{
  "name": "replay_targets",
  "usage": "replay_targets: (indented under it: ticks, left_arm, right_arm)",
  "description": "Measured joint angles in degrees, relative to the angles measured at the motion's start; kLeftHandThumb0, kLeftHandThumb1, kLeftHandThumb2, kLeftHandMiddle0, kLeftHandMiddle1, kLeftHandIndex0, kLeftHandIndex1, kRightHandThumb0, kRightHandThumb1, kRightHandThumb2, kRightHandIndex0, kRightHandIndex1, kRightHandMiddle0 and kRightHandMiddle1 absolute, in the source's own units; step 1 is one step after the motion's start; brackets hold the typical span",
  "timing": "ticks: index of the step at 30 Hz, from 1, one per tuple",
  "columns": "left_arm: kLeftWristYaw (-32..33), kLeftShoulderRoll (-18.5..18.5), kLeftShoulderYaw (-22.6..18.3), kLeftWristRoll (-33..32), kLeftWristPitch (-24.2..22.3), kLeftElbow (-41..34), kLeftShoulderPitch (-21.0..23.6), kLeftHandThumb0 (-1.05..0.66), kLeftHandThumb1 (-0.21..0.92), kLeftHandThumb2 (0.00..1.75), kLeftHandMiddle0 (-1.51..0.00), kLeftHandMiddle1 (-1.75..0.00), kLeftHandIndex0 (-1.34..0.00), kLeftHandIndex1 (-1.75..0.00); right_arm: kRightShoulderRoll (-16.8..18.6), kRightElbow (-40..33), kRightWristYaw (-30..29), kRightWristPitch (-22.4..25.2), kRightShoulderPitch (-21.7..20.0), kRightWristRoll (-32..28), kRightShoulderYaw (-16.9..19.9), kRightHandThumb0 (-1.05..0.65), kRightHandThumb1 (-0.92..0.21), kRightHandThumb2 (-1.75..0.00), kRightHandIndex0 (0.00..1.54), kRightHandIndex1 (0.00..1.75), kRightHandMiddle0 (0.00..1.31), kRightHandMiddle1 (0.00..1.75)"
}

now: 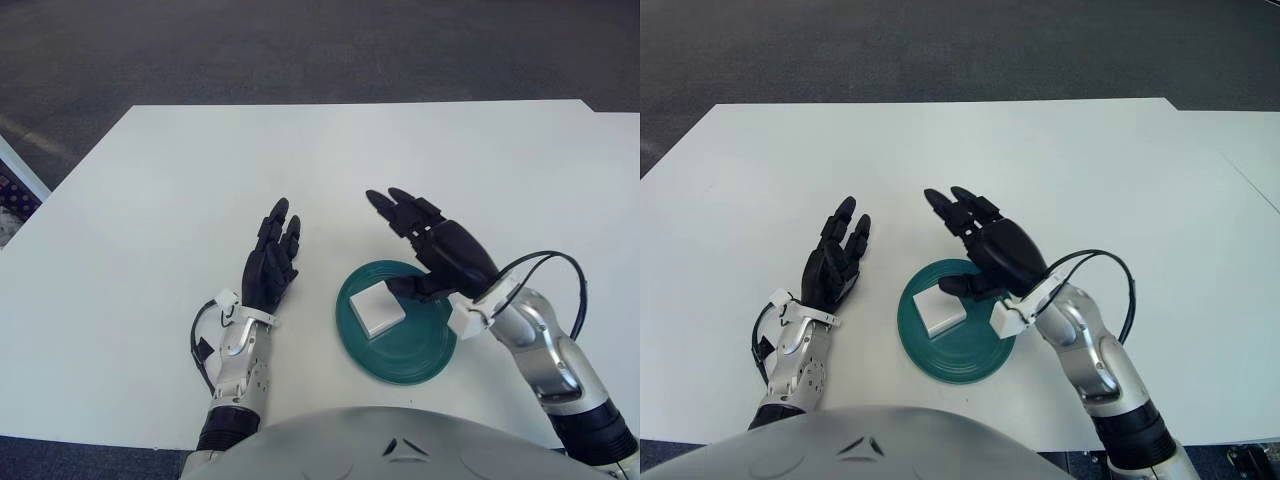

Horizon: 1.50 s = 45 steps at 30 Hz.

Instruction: Put the charger into the plate.

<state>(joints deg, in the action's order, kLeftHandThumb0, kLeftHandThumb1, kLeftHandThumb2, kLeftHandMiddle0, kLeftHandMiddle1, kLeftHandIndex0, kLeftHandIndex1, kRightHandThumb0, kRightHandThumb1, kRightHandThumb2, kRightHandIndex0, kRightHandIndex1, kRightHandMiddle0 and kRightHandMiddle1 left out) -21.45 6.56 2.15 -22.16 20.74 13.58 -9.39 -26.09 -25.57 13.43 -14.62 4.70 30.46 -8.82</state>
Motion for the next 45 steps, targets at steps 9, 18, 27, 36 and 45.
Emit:
replay_targets:
  ticks: [9,18,27,36,45]
  left_arm:
    - [-0.31,-0.08,0.09,0.47,0.33,0.21,0.31,-1.01,0.92,0.94,-0.09,0.0,0.0,-0.19]
    - [-0.39,-0.11,0.27,0.85,0.53,0.22,0.33,-1.03,0.92,0.93,-0.08,0.0,0.0,-0.19]
    - [-0.39,-0.07,-0.15,1.21,0.34,0.25,-0.24,-1.04,0.92,0.91,-0.08,0.0,0.0,-0.19]
    - [-1.22,-0.05,-0.06,1.08,0.48,-0.01,-0.36,-1.04,0.92,0.92,-0.07,0.0,0.0,-0.13]
    - [-1.72,-0.06,0.17,2.33,2.65,0.01,-0.4,-1.05,0.92,0.93,-0.07,0.0,0.0,-0.11]
  right_arm:
    - [3.88,13.19,-1.88,0.76,-6.08,-12.86,7.03,-1.05,-0.92,-1.03,0.0,0.0,0.06,0.04]
    - [16.82,24.66,-4.35,-0.85,-1.69,-34.08,15.52,-1.04,-0.92,-0.96,0.09,0.01,0.01,0.45]
    - [25.11,29.4,-4.79,-3.74,7.69,-43.29,18.57,-1.05,-0.92,-0.94,0.15,0.02,0.0,0.54]
    - [24.86,29.49,-4.53,-3.81,7.62,-43.3,18.72,-1.03,-0.92,-0.94,0.16,0.02,0.0,0.53]
    - [24.37,30.86,-3.93,-4.86,7.61,-42.91,18.45,-0.98,-0.92,-0.95,0.15,0.01,0.0,0.53]
